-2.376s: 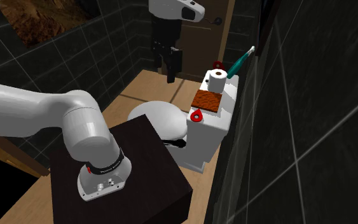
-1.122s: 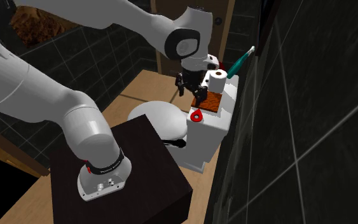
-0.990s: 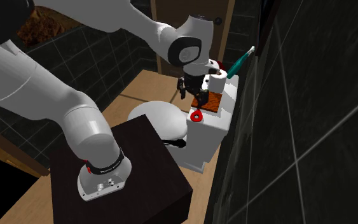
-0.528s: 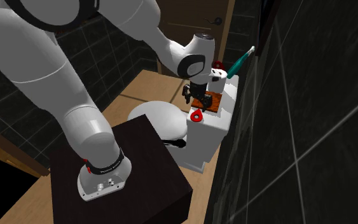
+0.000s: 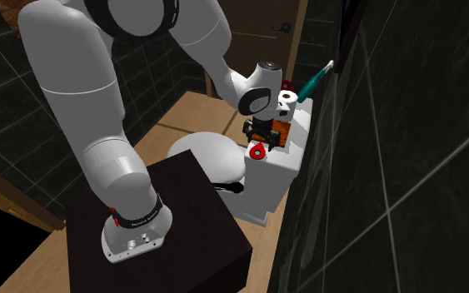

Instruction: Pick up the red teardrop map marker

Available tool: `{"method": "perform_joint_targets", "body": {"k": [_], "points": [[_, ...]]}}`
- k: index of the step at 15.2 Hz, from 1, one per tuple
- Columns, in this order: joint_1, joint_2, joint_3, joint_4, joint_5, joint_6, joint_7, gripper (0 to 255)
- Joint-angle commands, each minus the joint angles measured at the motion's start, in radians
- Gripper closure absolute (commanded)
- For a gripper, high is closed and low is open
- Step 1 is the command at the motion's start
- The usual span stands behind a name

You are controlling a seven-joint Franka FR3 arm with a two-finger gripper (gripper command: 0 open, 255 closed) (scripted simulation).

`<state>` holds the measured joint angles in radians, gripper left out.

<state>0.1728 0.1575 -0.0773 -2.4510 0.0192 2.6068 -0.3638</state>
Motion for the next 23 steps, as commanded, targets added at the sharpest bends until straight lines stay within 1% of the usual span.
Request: {"method": "perform_joint_targets", "body": {"k": [1, 3, 5, 6, 15, 23], "points": [[-0.001, 0.031, 0.002, 0.001, 0.005, 0.031, -0.004, 0], [-0.002, 0.066, 0.004, 0.002, 0.011, 0.065, -0.008, 0], [-0.002, 0.066, 0.004, 0.002, 0.011, 0.065, -0.008, 0], [-0.002, 0.066, 0.005, 0.003, 0.011, 0.063, -0.007, 255], [-0.002, 0.066, 0.004, 0.002, 0.011, 0.065, -0.008, 255], [0.001, -0.039, -0.002, 0.004, -0.007, -0.042, 0.004, 255]]}}
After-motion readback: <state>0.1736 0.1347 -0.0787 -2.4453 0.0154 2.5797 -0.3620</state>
